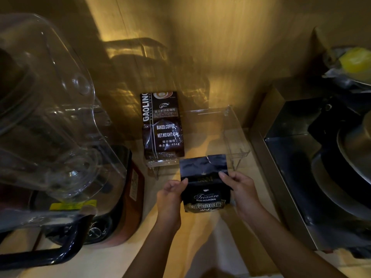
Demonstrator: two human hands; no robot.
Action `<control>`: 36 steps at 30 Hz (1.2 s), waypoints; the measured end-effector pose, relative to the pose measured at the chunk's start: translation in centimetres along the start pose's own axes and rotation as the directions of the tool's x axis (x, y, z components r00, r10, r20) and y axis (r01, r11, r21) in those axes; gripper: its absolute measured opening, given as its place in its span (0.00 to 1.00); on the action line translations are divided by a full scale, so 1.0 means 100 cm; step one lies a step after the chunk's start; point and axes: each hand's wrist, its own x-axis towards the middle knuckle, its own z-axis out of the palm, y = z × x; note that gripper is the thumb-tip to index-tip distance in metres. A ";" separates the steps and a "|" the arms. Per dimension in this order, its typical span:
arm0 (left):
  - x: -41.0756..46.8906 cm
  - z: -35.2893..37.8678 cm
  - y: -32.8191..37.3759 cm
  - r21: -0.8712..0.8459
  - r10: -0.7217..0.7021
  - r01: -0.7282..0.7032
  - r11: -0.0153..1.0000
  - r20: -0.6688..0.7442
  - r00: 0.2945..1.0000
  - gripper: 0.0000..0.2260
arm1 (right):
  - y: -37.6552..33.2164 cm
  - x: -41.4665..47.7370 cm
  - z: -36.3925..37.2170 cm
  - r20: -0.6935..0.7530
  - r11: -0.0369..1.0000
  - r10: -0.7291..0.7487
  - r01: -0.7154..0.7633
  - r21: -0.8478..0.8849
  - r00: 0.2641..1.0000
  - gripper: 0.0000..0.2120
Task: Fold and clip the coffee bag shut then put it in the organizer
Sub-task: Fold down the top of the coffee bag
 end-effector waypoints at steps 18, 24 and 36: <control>-0.007 0.002 0.004 0.426 0.315 -0.342 0.838 0.136 0.939 0.16 | 0.004 -0.004 -0.013 0.219 0.851 -0.361 0.416 -0.319 0.907 0.21; -0.009 0.003 0.001 0.514 0.443 -0.452 0.729 0.149 0.884 0.15 | -0.001 -0.006 -0.010 0.214 0.784 -0.410 0.462 -0.415 0.887 0.13; -0.008 -0.001 0.000 0.658 0.516 -0.608 0.443 0.367 0.774 0.07 | -0.007 -0.006 0.002 0.578 0.027 -0.575 0.719 -0.695 0.579 0.07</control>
